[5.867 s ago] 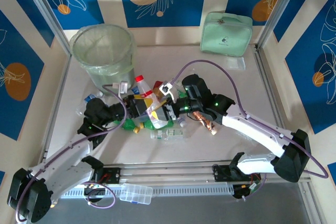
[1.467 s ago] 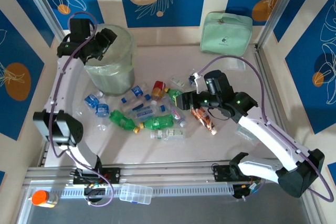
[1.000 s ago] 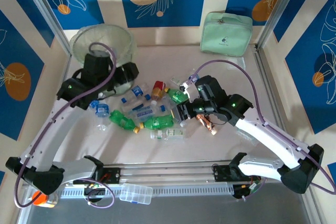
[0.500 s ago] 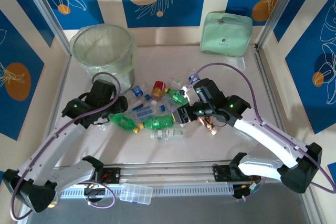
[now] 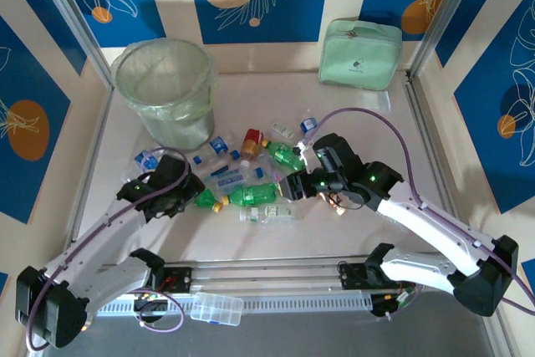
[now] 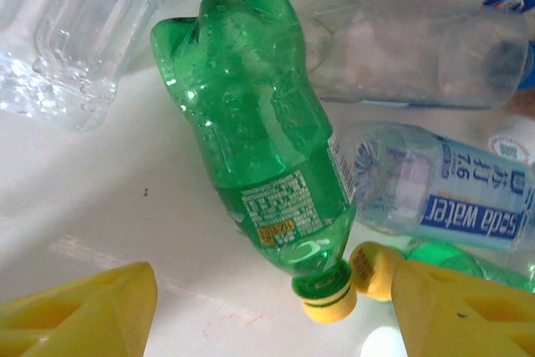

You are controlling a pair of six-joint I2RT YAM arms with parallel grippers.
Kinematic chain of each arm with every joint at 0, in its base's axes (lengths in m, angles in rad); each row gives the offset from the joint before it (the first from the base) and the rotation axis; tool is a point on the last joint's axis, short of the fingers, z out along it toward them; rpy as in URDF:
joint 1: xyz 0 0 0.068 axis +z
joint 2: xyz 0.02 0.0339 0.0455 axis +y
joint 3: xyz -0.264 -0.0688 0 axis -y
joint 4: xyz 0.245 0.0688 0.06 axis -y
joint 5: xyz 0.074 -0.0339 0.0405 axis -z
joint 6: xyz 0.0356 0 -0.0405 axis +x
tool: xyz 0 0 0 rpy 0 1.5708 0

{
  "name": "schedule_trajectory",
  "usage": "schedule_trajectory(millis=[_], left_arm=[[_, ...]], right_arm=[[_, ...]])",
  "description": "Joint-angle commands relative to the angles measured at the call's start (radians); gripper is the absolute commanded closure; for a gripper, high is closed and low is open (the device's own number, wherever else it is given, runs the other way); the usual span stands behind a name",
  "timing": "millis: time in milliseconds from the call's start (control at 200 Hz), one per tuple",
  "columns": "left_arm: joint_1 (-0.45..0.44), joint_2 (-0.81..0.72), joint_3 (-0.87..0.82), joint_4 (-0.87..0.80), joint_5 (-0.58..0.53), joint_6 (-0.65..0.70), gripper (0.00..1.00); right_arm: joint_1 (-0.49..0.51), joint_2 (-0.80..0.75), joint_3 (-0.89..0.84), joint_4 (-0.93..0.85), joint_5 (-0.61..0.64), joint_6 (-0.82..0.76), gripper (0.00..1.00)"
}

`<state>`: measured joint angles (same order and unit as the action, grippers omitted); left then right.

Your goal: Put the plastic bottles in the bin

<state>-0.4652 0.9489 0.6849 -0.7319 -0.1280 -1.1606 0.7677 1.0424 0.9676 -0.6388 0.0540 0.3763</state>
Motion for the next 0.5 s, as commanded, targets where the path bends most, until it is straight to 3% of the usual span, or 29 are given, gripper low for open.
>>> schedule_trajectory(millis=[0,495], left_arm=[[0.011,0.038,-0.033,0.078,-0.029,-0.143,0.26],[0.094,0.261,-0.073,0.309,0.026,-0.087,0.2]], right_arm=[[-0.01,-0.019,-0.009,0.024,0.011,0.023,0.35],[-0.02,-0.008,-0.011,0.011,-0.049,0.009,0.34]])
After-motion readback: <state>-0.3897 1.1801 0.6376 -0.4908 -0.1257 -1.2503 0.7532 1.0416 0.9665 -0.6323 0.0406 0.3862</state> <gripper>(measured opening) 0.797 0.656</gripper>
